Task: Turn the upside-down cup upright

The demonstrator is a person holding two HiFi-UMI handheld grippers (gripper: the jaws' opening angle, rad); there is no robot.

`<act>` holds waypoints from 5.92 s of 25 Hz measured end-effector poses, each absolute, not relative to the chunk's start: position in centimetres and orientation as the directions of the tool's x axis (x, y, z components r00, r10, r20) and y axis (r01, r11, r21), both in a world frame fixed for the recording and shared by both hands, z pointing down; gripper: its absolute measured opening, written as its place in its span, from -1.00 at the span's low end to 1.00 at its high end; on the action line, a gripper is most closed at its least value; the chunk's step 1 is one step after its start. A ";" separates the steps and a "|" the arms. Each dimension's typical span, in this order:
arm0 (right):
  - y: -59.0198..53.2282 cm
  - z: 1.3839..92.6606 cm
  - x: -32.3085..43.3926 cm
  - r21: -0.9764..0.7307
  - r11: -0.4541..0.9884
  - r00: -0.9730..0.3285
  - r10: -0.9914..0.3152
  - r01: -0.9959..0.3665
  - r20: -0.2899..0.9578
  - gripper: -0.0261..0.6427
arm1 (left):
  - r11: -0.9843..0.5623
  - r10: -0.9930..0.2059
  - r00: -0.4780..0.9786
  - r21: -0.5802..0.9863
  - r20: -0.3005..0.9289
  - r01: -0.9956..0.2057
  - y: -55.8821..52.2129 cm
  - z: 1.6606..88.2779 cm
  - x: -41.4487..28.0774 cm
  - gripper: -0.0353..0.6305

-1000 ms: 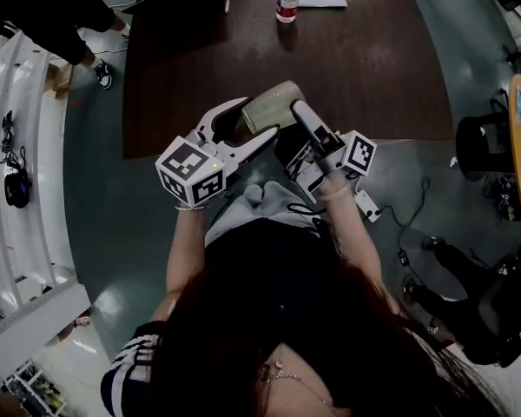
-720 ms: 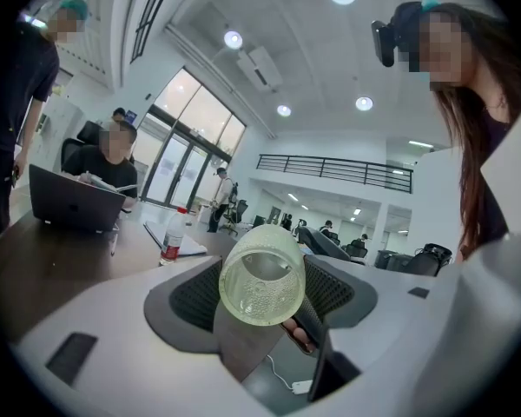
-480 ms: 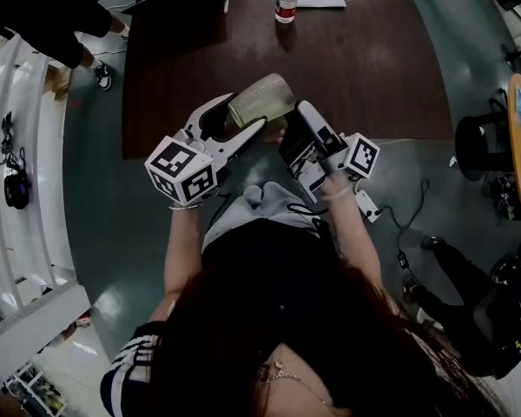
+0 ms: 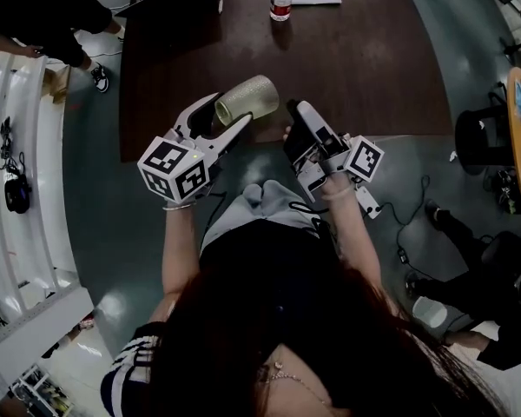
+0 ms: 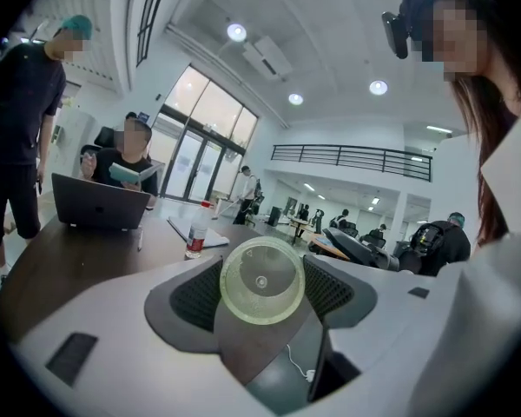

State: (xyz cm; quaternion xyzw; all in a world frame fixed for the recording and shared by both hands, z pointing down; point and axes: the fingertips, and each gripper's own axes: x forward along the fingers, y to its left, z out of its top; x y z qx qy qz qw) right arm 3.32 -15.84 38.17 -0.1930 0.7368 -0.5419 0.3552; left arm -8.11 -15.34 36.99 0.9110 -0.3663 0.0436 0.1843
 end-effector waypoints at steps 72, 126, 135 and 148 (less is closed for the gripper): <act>-12.3 45.2 5.5 -0.965 0.261 -0.714 -0.679 -0.020 -0.169 -0.87 | -0.679 -0.653 0.697 0.179 0.297 -0.712 -21.4 52.7 -4.0 -0.06; -12.3 39.2 6.5 -0.797 0.476 -0.686 -0.720 -0.372 -0.110 -0.87 | -0.609 -0.780 0.614 0.074 0.121 -0.789 -16.0 39.3 -6.5 -0.22; -13.3 38.0 4.8 -0.579 0.580 -0.689 -0.723 -0.573 -0.043 -0.87 | -0.524 -0.844 0.531 0.095 0.073 -0.846 -14.4 36.1 -9.2 -0.51; -14.3 37.4 1.0 -0.301 0.678 -0.726 -0.683 -0.670 0.078 -0.87 | -0.398 -0.902 0.423 0.214 0.087 -0.892 -12.7 34.3 -11.1 -0.88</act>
